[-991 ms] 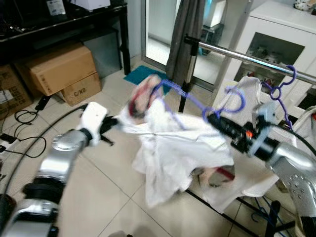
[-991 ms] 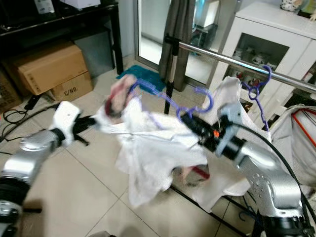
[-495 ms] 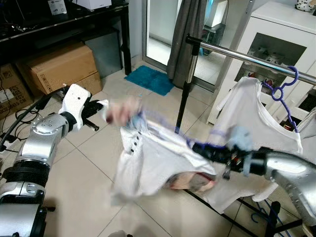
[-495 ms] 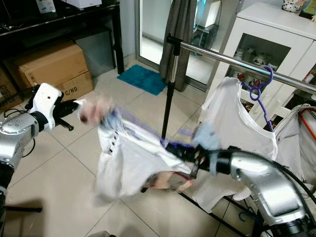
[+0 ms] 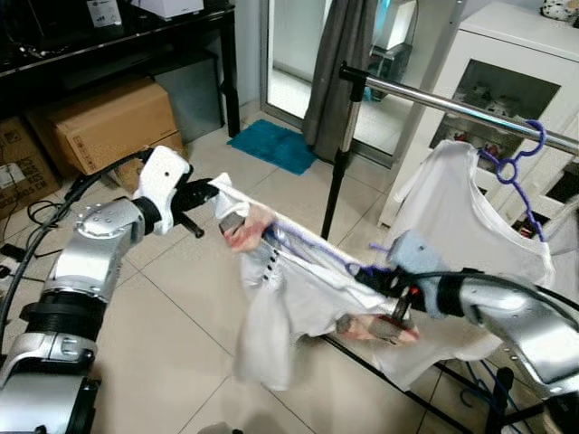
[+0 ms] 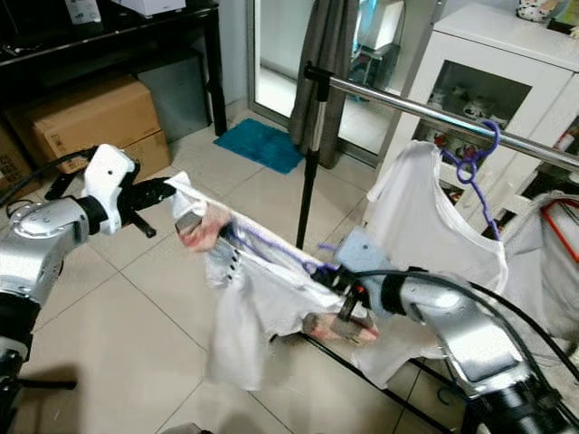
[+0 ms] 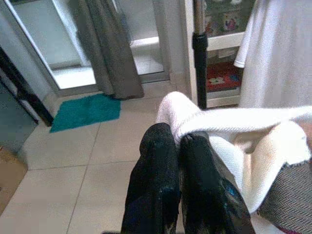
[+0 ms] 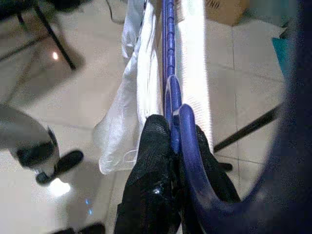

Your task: Hang hanger

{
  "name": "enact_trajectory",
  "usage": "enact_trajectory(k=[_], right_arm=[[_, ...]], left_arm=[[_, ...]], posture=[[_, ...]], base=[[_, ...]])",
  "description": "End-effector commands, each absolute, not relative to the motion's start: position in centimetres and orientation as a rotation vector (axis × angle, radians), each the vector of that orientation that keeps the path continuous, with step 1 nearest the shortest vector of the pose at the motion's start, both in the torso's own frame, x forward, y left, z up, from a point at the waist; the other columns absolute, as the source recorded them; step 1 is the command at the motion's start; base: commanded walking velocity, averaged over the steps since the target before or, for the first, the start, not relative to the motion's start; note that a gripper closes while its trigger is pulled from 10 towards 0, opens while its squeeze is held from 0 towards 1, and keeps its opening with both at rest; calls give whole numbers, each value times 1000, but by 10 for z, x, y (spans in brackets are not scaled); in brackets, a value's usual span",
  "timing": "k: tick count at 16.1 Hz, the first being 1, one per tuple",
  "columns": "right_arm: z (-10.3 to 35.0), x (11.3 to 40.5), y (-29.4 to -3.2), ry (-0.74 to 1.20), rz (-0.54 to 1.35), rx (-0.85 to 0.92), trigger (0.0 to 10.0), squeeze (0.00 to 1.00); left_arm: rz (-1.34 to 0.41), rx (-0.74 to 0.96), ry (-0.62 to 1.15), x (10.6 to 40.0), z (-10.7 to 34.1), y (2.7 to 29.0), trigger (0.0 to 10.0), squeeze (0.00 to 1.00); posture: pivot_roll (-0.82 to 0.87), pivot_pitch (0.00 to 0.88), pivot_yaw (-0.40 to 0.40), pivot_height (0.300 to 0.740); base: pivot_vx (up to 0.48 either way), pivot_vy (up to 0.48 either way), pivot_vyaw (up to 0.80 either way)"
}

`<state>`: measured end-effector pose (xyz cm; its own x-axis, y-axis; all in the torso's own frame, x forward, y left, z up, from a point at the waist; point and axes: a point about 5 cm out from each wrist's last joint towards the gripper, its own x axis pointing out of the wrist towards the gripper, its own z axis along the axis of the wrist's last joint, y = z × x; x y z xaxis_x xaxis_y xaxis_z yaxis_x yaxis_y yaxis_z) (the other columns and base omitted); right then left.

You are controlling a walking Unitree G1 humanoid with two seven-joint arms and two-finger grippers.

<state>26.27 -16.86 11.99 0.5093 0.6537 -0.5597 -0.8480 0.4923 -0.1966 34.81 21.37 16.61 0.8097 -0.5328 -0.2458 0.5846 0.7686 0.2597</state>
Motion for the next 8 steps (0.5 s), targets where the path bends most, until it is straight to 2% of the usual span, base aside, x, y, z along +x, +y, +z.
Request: enact_trajectory(k=[1,5,6,8], right_arm=[[117,265,-173,485,944,-559,0,0],[110,273,-162,548,932,-627,0,0],[111,281,-150,545,909,-621,0,0],[112,282,-141,544,906,-603,0,0]], left_arm=[[-598,345,120,353,180,211,0,0],[-729,298,103,351,177,170,0,0],[-796,271,95,348,171,142,0,0],[-823,256,86,348,170,127,0,0]], posture=[[-148,0,-18,740],[-144,0,-24,740],[-145,0,-25,740],[-145,0,-27,740]], base=[[0,0,0],[0,0,0],[0,0,0],[0,0,0]])
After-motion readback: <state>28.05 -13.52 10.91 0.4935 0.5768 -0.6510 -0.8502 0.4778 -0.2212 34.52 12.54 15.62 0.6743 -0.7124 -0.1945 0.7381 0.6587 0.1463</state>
